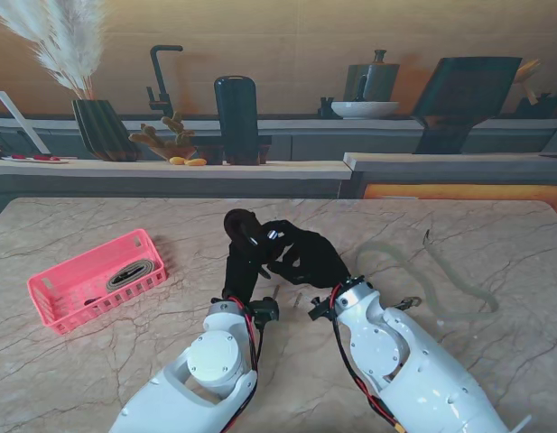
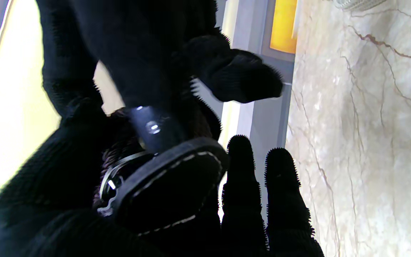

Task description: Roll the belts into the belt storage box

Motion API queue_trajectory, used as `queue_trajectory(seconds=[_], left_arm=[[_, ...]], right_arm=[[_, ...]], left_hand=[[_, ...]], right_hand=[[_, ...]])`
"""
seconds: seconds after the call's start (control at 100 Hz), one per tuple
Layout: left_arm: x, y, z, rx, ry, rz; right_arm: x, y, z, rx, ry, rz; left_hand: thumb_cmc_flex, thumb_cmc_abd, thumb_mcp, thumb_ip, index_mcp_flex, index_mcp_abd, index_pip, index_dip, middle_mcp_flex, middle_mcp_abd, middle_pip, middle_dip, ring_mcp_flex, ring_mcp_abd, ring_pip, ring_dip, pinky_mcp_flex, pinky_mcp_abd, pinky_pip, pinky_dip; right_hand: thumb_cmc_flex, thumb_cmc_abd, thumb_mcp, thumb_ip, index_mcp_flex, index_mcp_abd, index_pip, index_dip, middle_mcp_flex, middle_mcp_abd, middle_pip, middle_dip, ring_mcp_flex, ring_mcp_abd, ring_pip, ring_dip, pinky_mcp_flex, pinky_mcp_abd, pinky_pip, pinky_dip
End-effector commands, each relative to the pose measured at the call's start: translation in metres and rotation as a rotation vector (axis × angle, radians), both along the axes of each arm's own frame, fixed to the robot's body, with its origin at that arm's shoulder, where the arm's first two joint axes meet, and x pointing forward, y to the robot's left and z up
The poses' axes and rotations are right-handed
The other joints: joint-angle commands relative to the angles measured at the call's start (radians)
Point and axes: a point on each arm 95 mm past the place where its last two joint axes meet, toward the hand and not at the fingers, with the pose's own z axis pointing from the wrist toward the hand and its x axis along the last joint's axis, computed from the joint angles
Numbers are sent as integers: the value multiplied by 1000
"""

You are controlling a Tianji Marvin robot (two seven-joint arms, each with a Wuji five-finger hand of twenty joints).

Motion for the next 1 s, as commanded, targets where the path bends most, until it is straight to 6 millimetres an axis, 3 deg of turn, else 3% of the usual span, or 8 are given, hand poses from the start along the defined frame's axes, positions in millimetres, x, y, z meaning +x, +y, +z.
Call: queue_trajectory(seconds=[0.0, 0.08, 0.16, 0.27, 0.46, 0.6, 0.87, 0.99], left_arm=[[3, -9, 19, -44, -27, -2], [3, -9, 20, -43, -21, 5], [3, -9, 20, -38, -15, 12], [4, -7, 19, -34, -1, 8], [7, 0, 12, 11, 25, -41], [9, 6, 8, 50, 46, -81], [12, 17, 3, 128, 55, -154], [13, 22, 2, 143, 69, -223]], right_arm=[[-14, 5, -12, -26, 21, 49], [-15, 2, -12, -36, 6, 55], [-18, -2, -11, -40, -9, 53], [-21, -9, -8, -52, -33, 46], [-27, -21, 0, -41, -85, 12], [-31, -31, 7, -51, -143, -30], [-35, -45, 17, -75, -203, -60], [-35, -51, 23, -106, -233, -54]], left_hand=[[142, 167, 138, 109, 17, -45, 140, 7, 58, -35, 43, 22, 57, -29, 46, 21, 36, -22, 51, 26], [196, 158, 148, 90, 6, -40, 279, 44, 111, -34, 56, 67, 96, -20, 86, 32, 63, -13, 83, 37], [340, 138, 67, 59, 18, -41, 394, 88, 212, -28, -11, 172, 140, -6, 143, 58, 90, 3, 124, 49], [466, 172, -73, 67, 131, -64, 469, 96, 339, -26, -23, 260, 219, 22, 240, 119, 126, 43, 192, 73], [597, 247, -269, 93, 204, -137, 594, 179, 311, 14, 61, 423, 210, 53, 325, 281, 95, 89, 227, 102], [604, 278, -302, 95, 230, -156, 611, 221, 293, 36, 129, 505, 203, 77, 371, 330, 78, 113, 242, 114], [604, 301, -327, 99, 264, -156, 599, 263, 294, 59, 194, 568, 212, 99, 420, 394, 71, 138, 260, 132], [604, 287, -337, 102, 321, -126, 569, 274, 332, 83, 220, 570, 248, 129, 448, 427, 88, 174, 282, 154]], right_hand=[[-58, 22, -14, 47, 65, -206, 54, -14, -15, -104, 63, -9, -27, -31, -4, -5, -27, -9, -19, 12], [-95, 9, -21, 50, 45, -212, 46, -15, -33, -111, 70, -8, -37, -28, -3, -6, -43, -5, -27, 13], [-121, 2, -23, 51, 34, -212, 42, -14, -41, -112, 81, -5, -39, -27, -1, -6, -51, -2, -31, 15], [-158, 5, -28, 49, 25, -214, 34, -14, -48, -117, 100, 1, -47, -26, 20, 6, -59, 2, -35, 23], [-188, 19, -59, 44, 128, -185, 79, 43, -74, -129, 141, 25, -66, -36, 62, 29, -65, 7, -36, 41], [-212, 38, -86, 46, 127, -164, 140, 153, -132, -133, 158, 43, -106, -47, 86, 33, -76, 2, -45, 48], [-236, 63, -104, 50, 76, -127, 99, 166, -205, -124, 130, 37, -173, -41, 58, 15, -108, 3, -62, 48], [-195, 66, -83, 56, 58, -169, 68, 167, -237, -119, 102, 28, -207, -36, 9, -19, -120, 0, -79, 46]])
